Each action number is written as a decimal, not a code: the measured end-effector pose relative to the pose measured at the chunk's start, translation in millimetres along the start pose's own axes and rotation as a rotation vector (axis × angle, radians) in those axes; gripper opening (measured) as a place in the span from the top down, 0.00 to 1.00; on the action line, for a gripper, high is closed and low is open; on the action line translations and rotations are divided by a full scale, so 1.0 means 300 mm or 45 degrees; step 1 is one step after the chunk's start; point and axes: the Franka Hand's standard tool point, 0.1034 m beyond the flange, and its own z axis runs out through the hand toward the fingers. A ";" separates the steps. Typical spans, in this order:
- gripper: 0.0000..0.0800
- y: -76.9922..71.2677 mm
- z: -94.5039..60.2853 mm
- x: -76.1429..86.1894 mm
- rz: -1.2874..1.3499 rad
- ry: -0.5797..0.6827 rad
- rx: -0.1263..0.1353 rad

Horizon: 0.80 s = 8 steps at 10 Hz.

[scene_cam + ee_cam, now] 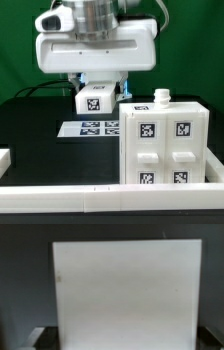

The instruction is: Assemble cabinet

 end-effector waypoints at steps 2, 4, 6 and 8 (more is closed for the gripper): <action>0.30 -0.065 -0.070 0.028 -0.018 -0.001 0.006; 0.30 -0.129 -0.137 0.067 -0.004 0.017 0.009; 0.30 -0.222 -0.165 0.106 0.007 0.024 0.006; 0.30 -0.232 -0.157 0.117 -0.003 0.023 0.003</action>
Offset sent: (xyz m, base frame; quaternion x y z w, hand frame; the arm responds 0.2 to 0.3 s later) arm 0.0353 0.0397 0.0365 0.0132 -0.0140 0.0283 0.9994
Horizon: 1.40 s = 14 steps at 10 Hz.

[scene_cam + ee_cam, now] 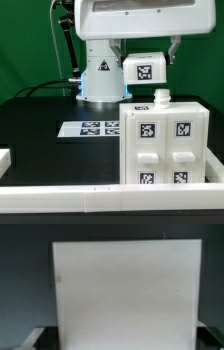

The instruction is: Assemble cabinet

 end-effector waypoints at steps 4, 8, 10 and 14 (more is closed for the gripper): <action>0.30 0.001 0.008 0.000 0.000 -0.005 -0.002; 0.30 -0.028 -0.009 0.082 -0.017 0.010 -0.007; 0.30 -0.035 0.010 0.097 -0.018 0.005 -0.012; 0.30 -0.074 0.022 0.123 -0.032 0.010 -0.016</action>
Offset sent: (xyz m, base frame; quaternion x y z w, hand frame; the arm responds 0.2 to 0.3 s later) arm 0.0000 0.0000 0.0000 0.0000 0.0000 0.0000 1.0000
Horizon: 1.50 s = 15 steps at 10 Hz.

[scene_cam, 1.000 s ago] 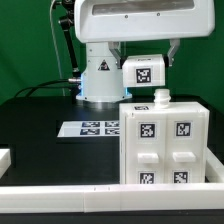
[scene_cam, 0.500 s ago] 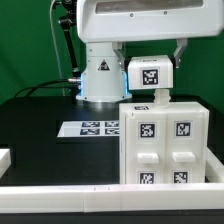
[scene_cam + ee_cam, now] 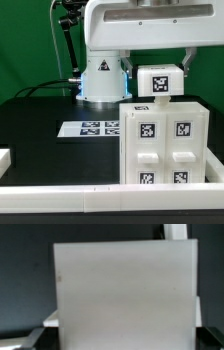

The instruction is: Assemble cabinet

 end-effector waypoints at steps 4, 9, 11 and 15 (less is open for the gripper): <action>0.30 -0.006 0.015 0.012 -0.018 -0.003 -0.004; 0.30 -0.011 0.023 0.029 -0.039 -0.032 -0.012; 0.30 -0.010 0.026 0.027 -0.038 -0.033 -0.013; 0.30 -0.009 0.027 0.027 -0.038 -0.034 -0.013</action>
Offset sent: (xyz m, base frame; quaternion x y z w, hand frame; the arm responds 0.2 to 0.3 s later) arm 0.0110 0.0018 -0.0041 0.0027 -0.0127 -0.0301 0.9995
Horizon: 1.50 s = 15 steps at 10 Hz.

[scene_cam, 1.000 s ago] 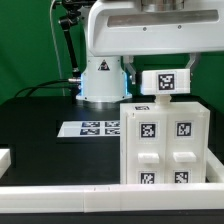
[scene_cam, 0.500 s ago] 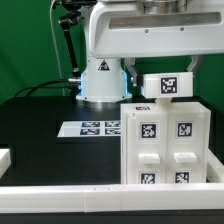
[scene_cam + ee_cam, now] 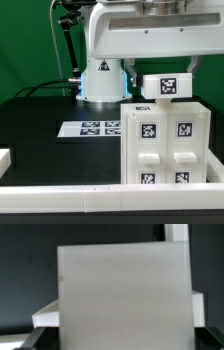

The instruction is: Assemble cabinet

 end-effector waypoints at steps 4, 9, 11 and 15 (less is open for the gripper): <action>0.30 0.000 0.015 -0.001 0.071 -0.010 0.009; 0.30 -0.002 0.015 -0.001 0.076 -0.009 0.007; 0.30 -0.003 0.015 -0.001 0.076 -0.009 0.007; 0.30 -0.002 0.015 -0.001 0.076 -0.009 0.007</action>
Offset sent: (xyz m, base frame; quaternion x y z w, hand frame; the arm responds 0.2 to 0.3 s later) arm -0.0045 0.0076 -0.0139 -0.0014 -0.0138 0.0638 0.9979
